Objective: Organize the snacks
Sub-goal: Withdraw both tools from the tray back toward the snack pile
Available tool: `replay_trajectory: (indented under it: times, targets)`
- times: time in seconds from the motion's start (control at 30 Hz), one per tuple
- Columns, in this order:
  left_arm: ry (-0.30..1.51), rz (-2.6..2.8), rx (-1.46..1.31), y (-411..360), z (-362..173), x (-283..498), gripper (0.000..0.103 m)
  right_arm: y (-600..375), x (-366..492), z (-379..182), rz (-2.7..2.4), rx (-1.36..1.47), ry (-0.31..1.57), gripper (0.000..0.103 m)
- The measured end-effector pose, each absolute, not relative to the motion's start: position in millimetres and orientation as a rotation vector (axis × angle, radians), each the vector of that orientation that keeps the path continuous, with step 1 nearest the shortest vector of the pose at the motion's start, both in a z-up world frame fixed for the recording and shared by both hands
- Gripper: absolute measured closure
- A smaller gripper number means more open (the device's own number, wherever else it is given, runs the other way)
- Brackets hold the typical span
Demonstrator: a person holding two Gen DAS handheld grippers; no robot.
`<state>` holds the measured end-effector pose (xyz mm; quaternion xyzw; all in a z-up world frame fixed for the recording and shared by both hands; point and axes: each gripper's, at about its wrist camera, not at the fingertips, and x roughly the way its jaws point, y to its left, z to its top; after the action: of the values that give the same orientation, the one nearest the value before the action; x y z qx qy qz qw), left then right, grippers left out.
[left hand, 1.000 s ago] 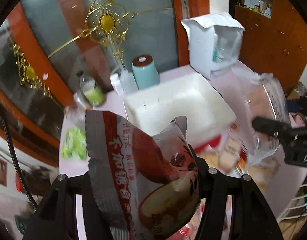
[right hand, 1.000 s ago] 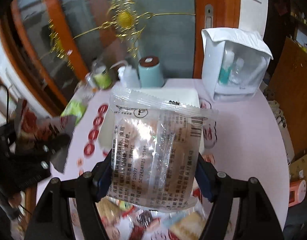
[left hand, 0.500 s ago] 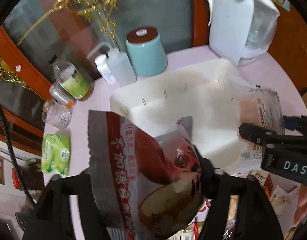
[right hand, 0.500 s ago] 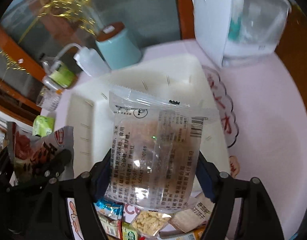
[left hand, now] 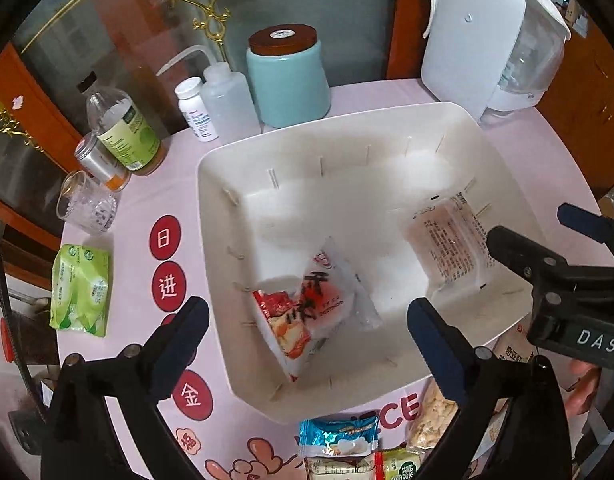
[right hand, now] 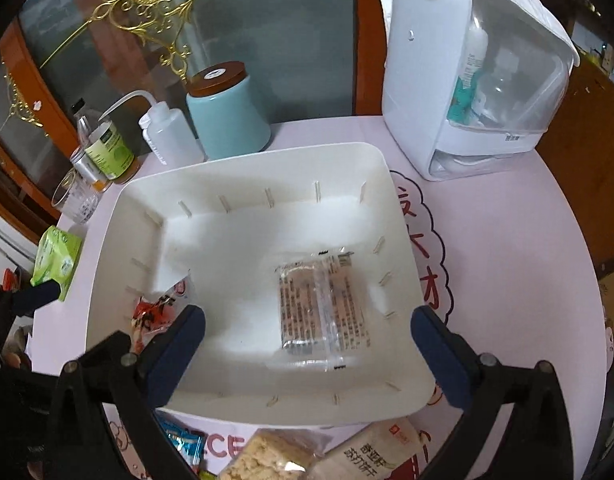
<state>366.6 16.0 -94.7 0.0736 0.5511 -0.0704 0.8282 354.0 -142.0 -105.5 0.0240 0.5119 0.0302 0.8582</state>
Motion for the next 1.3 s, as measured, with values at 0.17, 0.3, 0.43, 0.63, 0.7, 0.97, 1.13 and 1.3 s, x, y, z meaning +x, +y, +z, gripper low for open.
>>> replay_trajectory:
  times: [0.17,0.3,0.43,0.63,0.7,0.97,1.13,1.3]
  targets:
    - [1.153,-0.131,0.152,22.5,-81.0,351.6,0.004,-139.3,337.9,-97.6,0.088,0.059,1.054,0.0]
    - [1.131,-0.123,0.156,25.8,-66.2,334.3,0.004,-137.6,323.2,-86.1,0.111,0.073,1.042,0.0]
    - [1.11,-0.106,0.143,31.0,-49.9,316.3,0.004,-138.4,303.8,-73.9,0.13,0.087,1.049,0.0]
    - [1.054,-0.063,0.173,34.7,-20.9,280.2,0.004,-134.5,269.2,-48.1,0.148,0.027,1.045,0.0]
    - [1.037,-0.056,0.194,32.9,-10.0,265.4,0.004,-135.9,257.0,-37.5,0.149,0.021,1.029,0.0]
    - [1.03,-0.062,0.165,36.7,27.0,203.7,0.004,-149.7,193.9,2.7,0.166,0.015,0.939,0.0]
    - [1.043,-0.07,0.094,47.5,33.8,169.3,0.004,-156.6,149.4,14.9,0.182,0.015,0.899,0.0]
    - [1.055,-0.084,0.04,59.9,24.9,130.8,0.004,-153.6,104.7,12.7,0.207,-0.044,0.857,0.0]
